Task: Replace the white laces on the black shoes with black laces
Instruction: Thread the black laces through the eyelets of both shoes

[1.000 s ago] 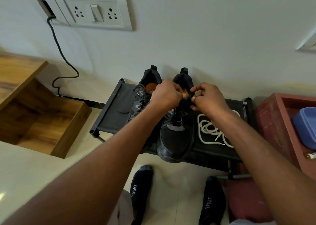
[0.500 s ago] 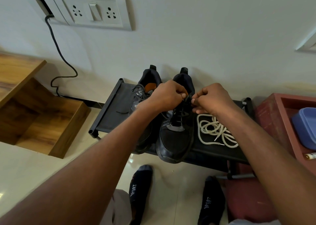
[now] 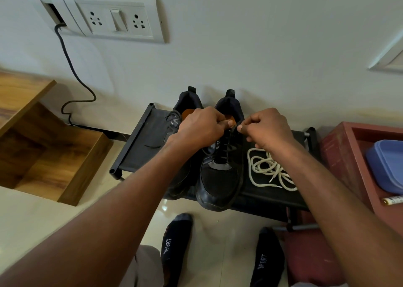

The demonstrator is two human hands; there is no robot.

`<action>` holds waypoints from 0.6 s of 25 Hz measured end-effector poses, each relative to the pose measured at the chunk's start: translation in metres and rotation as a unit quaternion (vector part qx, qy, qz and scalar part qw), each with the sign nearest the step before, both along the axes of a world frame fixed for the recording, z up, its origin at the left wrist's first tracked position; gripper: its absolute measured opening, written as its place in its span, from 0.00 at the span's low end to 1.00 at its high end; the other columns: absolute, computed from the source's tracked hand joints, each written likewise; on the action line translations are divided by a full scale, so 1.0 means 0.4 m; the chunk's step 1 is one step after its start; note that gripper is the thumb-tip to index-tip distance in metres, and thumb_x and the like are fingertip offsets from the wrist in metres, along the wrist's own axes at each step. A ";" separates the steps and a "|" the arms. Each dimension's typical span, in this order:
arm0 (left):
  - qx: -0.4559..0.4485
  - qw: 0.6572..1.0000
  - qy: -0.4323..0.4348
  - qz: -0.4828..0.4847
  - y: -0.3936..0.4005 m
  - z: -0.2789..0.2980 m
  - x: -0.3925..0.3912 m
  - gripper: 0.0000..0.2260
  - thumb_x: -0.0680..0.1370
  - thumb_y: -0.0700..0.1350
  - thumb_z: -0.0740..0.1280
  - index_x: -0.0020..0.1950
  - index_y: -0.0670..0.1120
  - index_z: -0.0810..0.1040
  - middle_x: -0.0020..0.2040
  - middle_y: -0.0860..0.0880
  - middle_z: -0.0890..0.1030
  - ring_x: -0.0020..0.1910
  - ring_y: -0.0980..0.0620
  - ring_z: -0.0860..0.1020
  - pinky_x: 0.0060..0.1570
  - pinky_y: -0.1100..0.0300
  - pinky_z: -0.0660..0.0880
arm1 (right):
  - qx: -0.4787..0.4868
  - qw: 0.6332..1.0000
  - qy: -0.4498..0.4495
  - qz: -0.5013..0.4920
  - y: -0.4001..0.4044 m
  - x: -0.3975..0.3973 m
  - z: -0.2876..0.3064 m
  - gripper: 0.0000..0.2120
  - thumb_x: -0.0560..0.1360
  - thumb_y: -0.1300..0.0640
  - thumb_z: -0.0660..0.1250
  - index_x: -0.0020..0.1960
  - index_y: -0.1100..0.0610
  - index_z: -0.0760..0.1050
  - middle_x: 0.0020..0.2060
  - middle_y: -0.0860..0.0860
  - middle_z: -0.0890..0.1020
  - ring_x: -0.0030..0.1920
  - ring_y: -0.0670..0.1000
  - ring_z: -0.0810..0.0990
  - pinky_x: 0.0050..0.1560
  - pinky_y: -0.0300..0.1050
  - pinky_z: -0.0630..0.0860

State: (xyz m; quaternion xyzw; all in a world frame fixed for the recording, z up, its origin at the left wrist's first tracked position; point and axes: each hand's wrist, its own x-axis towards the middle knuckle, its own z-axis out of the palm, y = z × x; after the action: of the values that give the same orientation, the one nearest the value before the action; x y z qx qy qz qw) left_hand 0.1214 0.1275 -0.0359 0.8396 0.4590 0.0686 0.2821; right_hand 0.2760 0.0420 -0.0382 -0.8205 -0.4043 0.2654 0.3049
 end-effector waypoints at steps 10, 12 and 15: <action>-0.030 0.998 -0.054 0.013 -0.003 0.004 0.002 0.06 0.81 0.51 0.71 0.49 0.51 0.87 0.31 0.57 0.78 0.31 0.58 0.76 0.33 0.64 0.70 | -0.043 0.993 0.109 -0.013 -0.006 0.002 0.010 0.08 0.80 0.65 0.69 0.45 0.55 0.83 0.45 0.54 0.87 0.46 0.54 0.88 0.45 0.50 0.83; -0.053 0.996 -0.073 0.019 -0.007 -0.004 0.009 0.06 0.81 0.49 0.72 0.49 0.49 0.87 0.30 0.57 0.77 0.31 0.58 0.75 0.35 0.61 0.72 | -0.040 0.992 0.115 -0.010 -0.005 0.008 0.008 0.08 0.78 0.67 0.70 0.45 0.56 0.83 0.45 0.55 0.87 0.45 0.54 0.89 0.47 0.52 0.84; -0.070 0.993 -0.096 0.026 -0.012 -0.009 0.018 0.05 0.81 0.46 0.72 0.50 0.47 0.88 0.31 0.57 0.78 0.33 0.59 0.76 0.39 0.61 0.74 | -0.028 0.993 0.114 -0.004 -0.001 0.011 0.007 0.06 0.77 0.67 0.73 0.45 0.57 0.83 0.44 0.56 0.87 0.43 0.53 0.89 0.49 0.54 0.86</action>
State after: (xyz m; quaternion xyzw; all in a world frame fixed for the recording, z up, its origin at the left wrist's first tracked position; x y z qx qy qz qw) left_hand 0.1288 0.1225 -0.0394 0.7954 0.4548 0.1241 0.3809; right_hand 0.2805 0.0416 -0.0356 -0.7950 -0.3555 0.3672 0.3267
